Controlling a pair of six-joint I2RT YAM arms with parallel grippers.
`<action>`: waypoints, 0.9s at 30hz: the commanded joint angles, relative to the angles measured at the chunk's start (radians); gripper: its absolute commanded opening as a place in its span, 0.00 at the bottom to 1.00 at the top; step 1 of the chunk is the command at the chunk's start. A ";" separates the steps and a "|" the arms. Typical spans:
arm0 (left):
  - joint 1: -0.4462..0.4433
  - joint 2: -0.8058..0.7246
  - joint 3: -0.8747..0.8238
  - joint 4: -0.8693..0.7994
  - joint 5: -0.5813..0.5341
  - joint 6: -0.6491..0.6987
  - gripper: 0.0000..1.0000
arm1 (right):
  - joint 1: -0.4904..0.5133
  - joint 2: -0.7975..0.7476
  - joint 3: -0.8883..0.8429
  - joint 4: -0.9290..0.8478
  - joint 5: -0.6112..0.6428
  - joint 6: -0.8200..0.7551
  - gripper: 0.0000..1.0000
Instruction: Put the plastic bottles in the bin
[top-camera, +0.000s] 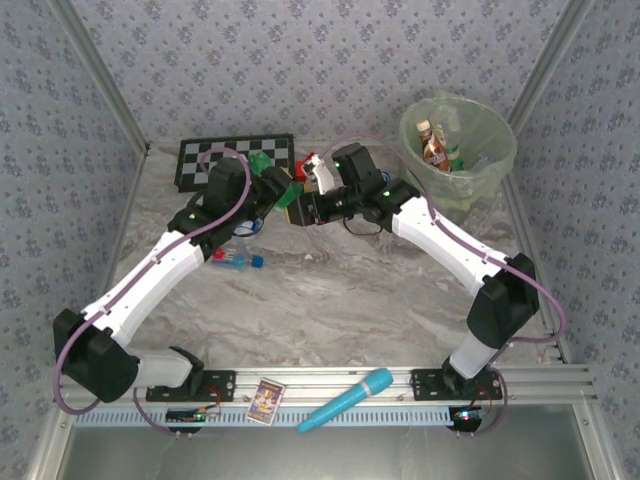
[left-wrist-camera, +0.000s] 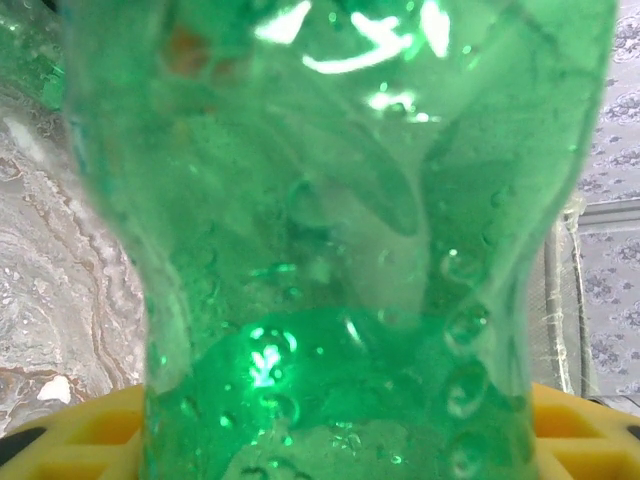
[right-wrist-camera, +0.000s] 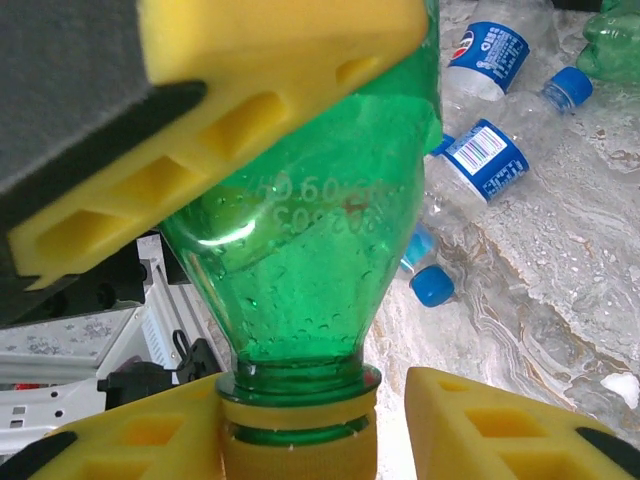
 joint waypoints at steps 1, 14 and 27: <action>-0.016 -0.003 0.028 0.035 0.021 0.008 0.56 | -0.008 -0.011 0.021 0.004 0.012 0.009 0.43; 0.025 -0.025 0.077 -0.030 0.022 0.100 0.86 | -0.053 -0.087 0.032 -0.031 0.051 0.025 0.25; 0.131 -0.101 0.095 -0.092 0.077 0.268 0.93 | -0.256 -0.234 0.140 -0.296 0.259 -0.013 0.24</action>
